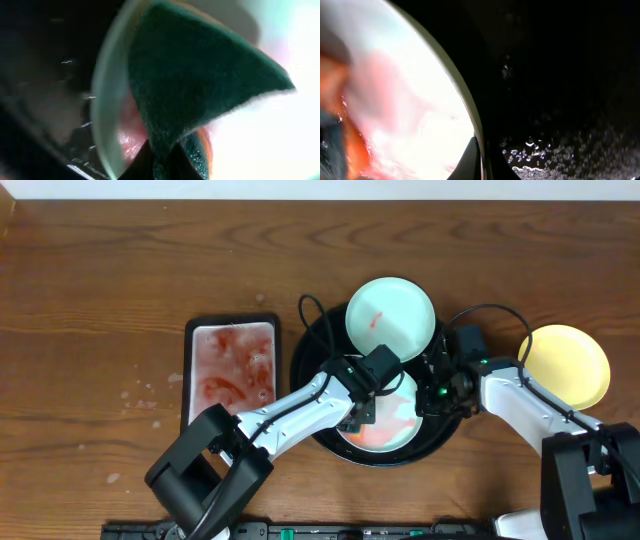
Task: Clean dirty plates on tray and stack at the side
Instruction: 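Scrub the green plate with the sponge held in left gripper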
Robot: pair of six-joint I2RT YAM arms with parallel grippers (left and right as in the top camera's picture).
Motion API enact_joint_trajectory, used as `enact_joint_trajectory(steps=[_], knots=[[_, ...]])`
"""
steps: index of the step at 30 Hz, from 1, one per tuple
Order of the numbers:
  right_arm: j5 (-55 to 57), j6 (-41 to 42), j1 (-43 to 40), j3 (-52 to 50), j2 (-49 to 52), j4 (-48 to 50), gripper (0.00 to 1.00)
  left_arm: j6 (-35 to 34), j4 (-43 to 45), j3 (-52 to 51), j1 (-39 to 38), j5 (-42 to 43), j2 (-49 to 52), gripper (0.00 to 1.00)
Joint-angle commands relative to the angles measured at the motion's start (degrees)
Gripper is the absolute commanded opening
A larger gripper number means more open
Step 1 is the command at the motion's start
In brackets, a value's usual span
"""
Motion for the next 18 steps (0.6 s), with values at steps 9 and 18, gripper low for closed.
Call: enact_joint_trajectory(steps=[9,18], knots=[[5.4,0.7,0.2,-0.9,2.1,0.4,0.01,-1.3,-0.3,0.0,2.1,-11.9,2.2,0.08],[5.4,0.7,0.2,-0.9,2.1,0.6,0.01,-1.4,20.1,-0.1,1.6,28.7,6.1,0.08]])
